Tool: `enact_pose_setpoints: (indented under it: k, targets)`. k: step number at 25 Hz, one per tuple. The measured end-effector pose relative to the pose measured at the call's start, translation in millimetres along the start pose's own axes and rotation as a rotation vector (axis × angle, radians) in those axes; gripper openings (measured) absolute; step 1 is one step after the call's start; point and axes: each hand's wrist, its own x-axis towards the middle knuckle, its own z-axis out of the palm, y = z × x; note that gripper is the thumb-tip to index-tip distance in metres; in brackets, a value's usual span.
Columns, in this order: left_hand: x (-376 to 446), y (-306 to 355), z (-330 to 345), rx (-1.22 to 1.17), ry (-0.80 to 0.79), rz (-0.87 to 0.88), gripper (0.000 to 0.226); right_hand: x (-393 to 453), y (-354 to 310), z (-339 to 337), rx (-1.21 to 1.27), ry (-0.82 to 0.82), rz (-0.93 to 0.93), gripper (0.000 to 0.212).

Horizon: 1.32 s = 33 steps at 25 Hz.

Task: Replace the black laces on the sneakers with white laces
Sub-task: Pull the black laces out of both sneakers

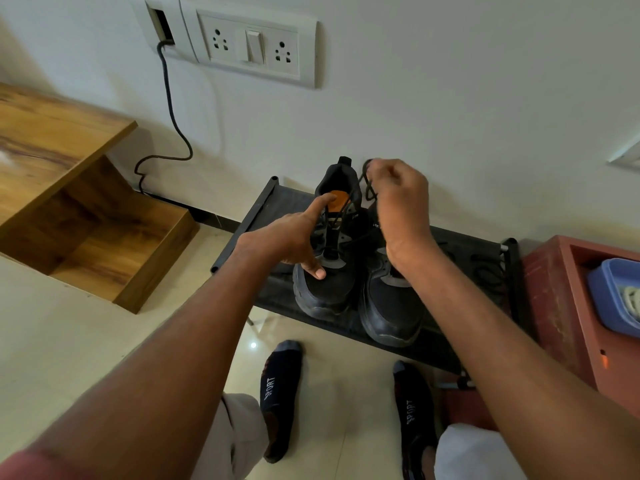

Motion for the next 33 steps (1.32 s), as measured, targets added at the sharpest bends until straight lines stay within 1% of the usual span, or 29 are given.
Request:
enact_pose_setpoints:
  k: [1, 2, 3, 5, 6, 7, 8, 9, 10, 11, 14, 15, 17, 19, 20, 22, 24, 25, 26, 27, 28, 30, 31, 33]
  targets:
    - [0.0, -1.0, -0.1, -0.002, -0.001, 0.000, 0.146, -2.7, -5.3, 1.7, 0.225, -0.019, 0.105, 0.025]
    - [0.3, -0.9, -0.1, -0.003, -0.003, 0.001, 0.146, -5.5, -5.5, 2.8, 0.267, -0.067, 0.159, 0.025]
    - [0.3, -0.2, 0.2, 0.002, -0.005, 0.001, 0.146, -8.4, -2.1, 3.2, 0.100, -0.125, 0.147, 0.025]
    - [0.9, 0.9, 0.0, 0.007, -0.011, -0.002, 0.145, -14.2, 18.4, 3.0, -0.653, -0.297, -0.030, 0.023]
    - [1.4, 1.0, -0.3, 0.004, -0.015, -0.005, 0.145, -18.3, 27.4, 3.9, -0.967, -0.355, -0.123, 0.029]
    - [1.7, 1.2, -0.4, 0.001, -0.017, -0.005, 0.145, -21.5, 32.9, 4.9, -1.163, -0.393, -0.167, 0.033]
    - [1.8, 1.4, -0.4, 0.001, -0.017, -0.005, 0.146, -22.4, 34.0, 5.1, -1.257, -0.390, -0.186, 0.033]
    - [1.5, 1.3, -0.3, -0.001, -0.014, -0.004, 0.146, -20.8, 33.5, 5.1, -1.271, -0.361, -0.194, 0.028]
    - [1.6, 0.7, 0.0, -0.005, -0.013, -0.003, 0.145, -17.9, 34.3, 4.5, -1.222, -0.336, -0.197, 0.022]
    - [2.0, 0.1, 0.4, -0.011, -0.012, -0.002, 0.145, -15.5, 32.0, 2.8, -1.101, -0.295, -0.186, 0.018]
    - [3.2, -0.2, 0.9, -0.009, -0.007, -0.002, 0.144, -4.0, 20.0, 0.4, -0.497, -0.073, -0.089, 0.022]
    - [3.7, -0.4, 1.1, -0.007, -0.008, 0.001, 0.143, -0.9, 15.5, 0.6, -0.420, -0.011, -0.103, 0.021]
    - [5.2, -1.4, 0.9, -0.002, -0.007, 0.013, 0.142, 2.3, 15.9, -1.4, -0.510, 0.021, -0.170, 0.020]
    - [7.3, -0.2, -0.3, 0.015, 0.002, 0.036, 0.139, 2.5, 19.0, -8.8, -0.657, -0.016, -0.205, 0.025]
    - [7.4, 1.1, -1.9, 0.025, 0.014, 0.053, 0.133, 3.4, 19.9, -14.1, -0.704, -0.050, -0.209, 0.028]
    - [6.3, 3.9, -4.8, 0.058, 0.041, 0.080, 0.109, 3.3, 13.3, -24.5, -0.797, -0.151, -0.205, 0.040]
    - [4.0, 9.5, -4.8, 0.074, 0.026, 0.115, 0.081, -0.5, 6.3, -33.2, -0.898, -0.277, -0.203, 0.065]
    - [3.6, 12.7, -3.8, 0.067, 0.017, 0.127, 0.069, -2.7, 4.3, -37.7, -0.962, -0.323, -0.201, 0.073]
    - [4.5, 14.9, -2.4, 0.057, 0.018, 0.131, 0.058, -4.5, 3.9, -42.2, -1.020, -0.352, -0.213, 0.073]
    - [5.4, 15.5, -1.6, 0.050, 0.027, 0.134, 0.046, -6.3, 3.9, -45.2, -1.072, -0.367, -0.235, 0.066]
    - [7.2, 15.0, -0.6, 0.037, 0.032, 0.135, 0.036, -6.9, 4.5, -47.0, -1.108, -0.371, -0.262, 0.054]
    - [11.5, 11.9, 0.3, -0.051, 0.005, 0.123, 0.023, -7.3, 3.9, -45.9, -1.113, -0.395, -0.285, 0.021]
    - [12.9, 10.5, 0.7, -0.113, -0.015, 0.110, 0.018, -8.5, 4.7, -43.2, -1.125, -0.434, -0.296, 0.028]
    - [13.0, 8.8, 1.5, -0.217, -0.027, 0.086, 0.014, -14.4, 11.3, -36.6, -1.189, -0.574, -0.299, 0.071]
